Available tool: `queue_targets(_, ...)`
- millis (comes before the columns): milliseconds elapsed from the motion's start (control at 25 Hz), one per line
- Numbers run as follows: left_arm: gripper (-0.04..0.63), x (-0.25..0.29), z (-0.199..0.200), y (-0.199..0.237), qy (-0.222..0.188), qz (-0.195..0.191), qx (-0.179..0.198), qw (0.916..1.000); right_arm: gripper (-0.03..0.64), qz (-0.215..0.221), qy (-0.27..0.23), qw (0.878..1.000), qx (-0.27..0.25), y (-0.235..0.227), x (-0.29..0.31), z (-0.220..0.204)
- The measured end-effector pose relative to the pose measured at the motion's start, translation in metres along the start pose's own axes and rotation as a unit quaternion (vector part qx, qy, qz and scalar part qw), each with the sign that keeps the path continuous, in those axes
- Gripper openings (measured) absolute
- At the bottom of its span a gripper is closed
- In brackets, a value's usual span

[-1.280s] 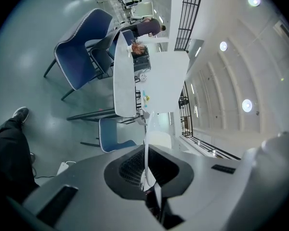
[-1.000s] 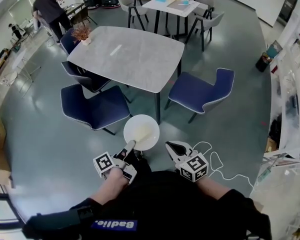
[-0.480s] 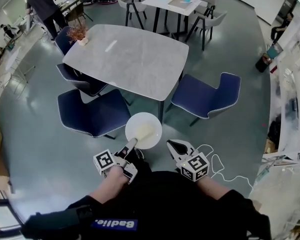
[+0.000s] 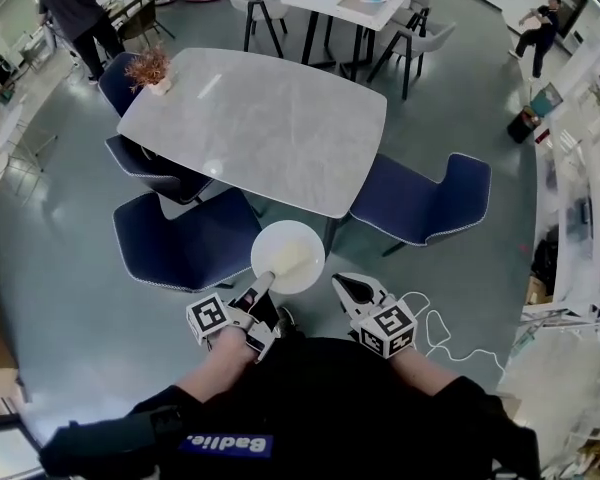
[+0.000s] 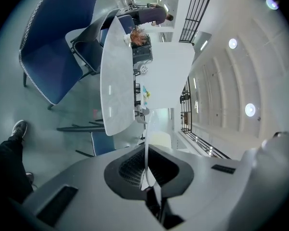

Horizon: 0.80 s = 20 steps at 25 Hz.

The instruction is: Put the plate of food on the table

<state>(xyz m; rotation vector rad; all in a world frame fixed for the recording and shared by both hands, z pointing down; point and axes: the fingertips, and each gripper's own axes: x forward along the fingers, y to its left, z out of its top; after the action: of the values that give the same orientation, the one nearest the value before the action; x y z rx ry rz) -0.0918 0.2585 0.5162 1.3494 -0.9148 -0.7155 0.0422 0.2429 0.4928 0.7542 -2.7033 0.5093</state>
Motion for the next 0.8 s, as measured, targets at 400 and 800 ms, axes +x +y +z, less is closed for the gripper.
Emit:
queue_targets(400,0.012,0.009,0.065,0.002,0.026,-0.006,0.007,0.9996,0.009,-0.021,-0.007,1.000,0.001,0.007,0.058,0.026)
queue_targets(800,0.012,0.034,0.087,0.006,0.028,-0.001,-0.001,0.9996,0.009,-0.028,-0.006,1.000,0.009,-0.015,0.078,0.033)
